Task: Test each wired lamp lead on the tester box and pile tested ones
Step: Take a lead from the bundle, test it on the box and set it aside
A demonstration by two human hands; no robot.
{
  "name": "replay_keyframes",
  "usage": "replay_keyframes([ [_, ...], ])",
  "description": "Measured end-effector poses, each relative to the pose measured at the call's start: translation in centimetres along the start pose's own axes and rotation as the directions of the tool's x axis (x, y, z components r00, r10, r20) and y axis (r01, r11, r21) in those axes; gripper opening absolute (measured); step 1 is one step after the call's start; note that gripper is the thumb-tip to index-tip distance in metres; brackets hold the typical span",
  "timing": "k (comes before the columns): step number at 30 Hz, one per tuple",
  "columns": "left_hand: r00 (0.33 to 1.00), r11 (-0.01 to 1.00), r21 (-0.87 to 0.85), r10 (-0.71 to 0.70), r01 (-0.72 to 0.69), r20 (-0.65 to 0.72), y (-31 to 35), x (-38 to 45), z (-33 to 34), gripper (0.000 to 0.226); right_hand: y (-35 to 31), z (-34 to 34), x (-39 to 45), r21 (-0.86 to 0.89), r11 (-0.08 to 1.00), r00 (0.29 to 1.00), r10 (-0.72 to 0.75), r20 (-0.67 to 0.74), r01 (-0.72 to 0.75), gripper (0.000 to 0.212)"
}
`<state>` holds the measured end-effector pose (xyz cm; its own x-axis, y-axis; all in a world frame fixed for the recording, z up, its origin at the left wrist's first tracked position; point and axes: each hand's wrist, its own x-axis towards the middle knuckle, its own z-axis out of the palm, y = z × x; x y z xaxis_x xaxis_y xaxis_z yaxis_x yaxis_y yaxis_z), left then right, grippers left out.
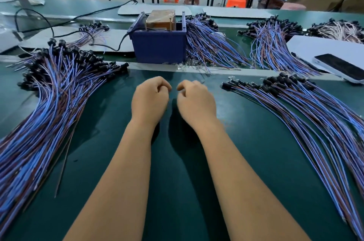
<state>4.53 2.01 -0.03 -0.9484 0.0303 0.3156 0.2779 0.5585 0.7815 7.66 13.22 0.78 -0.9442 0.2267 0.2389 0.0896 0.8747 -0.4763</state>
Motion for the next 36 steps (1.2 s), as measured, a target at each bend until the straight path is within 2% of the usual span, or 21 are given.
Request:
replay_keyframes([
  [2,0.986,0.991,0.130,0.000,0.022,-0.169,-1.3,0.6,-1.1,0.025,-0.9,1.2,0.4,-0.041,0.999,1.000,0.003,0.022,-0.003,0.031],
  [4,0.971,0.964,0.244,-0.046,0.105,-0.236,-2.8,1.5,-1.7,0.022,-1.7,2.0,0.9,-0.062,0.998,1.000,0.008,0.012,-0.008,0.030],
  [6,0.955,0.903,0.347,-0.179,0.255,-0.236,-3.6,2.0,-2.3,0.025,-2.2,2.6,1.1,-0.061,0.998,1.000,-0.012,0.017,0.013,0.029],
  [8,0.924,0.855,0.358,-0.315,0.376,-0.218,-3.9,2.3,-2.9,0.028,-2.1,3.1,1.1,-0.087,0.995,0.999,-0.049,0.018,0.050,0.026],
  [13,0.888,0.797,0.390,-0.422,0.460,-0.184,-4.6,2.7,-4.6,0.031,-0.9,3.0,1.0,0.030,0.998,0.998,-0.062,0.031,0.061,0.023],
  [16,0.889,0.777,0.433,-0.415,0.458,-0.194,-5.0,2.6,-5.6,0.030,-0.8,3.0,1.0,0.049,0.997,0.998,-0.057,0.027,0.055,0.021],
  [24,0.902,0.806,0.411,-0.339,0.425,-0.267,-5.6,2.3,-6.5,0.035,-0.9,3.1,0.9,0.034,0.998,0.998,-0.061,0.035,0.059,0.020],
  [29,0.913,0.859,0.387,-0.196,0.336,-0.357,-4.6,2.2,-5.3,0.032,-0.8,3.2,1.0,0.048,0.997,0.998,-0.056,0.027,0.055,0.019],
  [32,0.923,0.802,0.470,-0.256,0.368,-0.286,-5.0,2.4,-4.9,0.035,-0.7,3.2,1.0,0.078,0.995,0.998,-0.057,0.021,0.055,0.019],
  [36,0.921,0.769,0.516,-0.248,0.376,-0.301,-5.1,2.5,-4.6,0.036,-0.6,3.2,1.1,0.078,0.995,0.998,-0.057,0.034,0.055,0.019],
])
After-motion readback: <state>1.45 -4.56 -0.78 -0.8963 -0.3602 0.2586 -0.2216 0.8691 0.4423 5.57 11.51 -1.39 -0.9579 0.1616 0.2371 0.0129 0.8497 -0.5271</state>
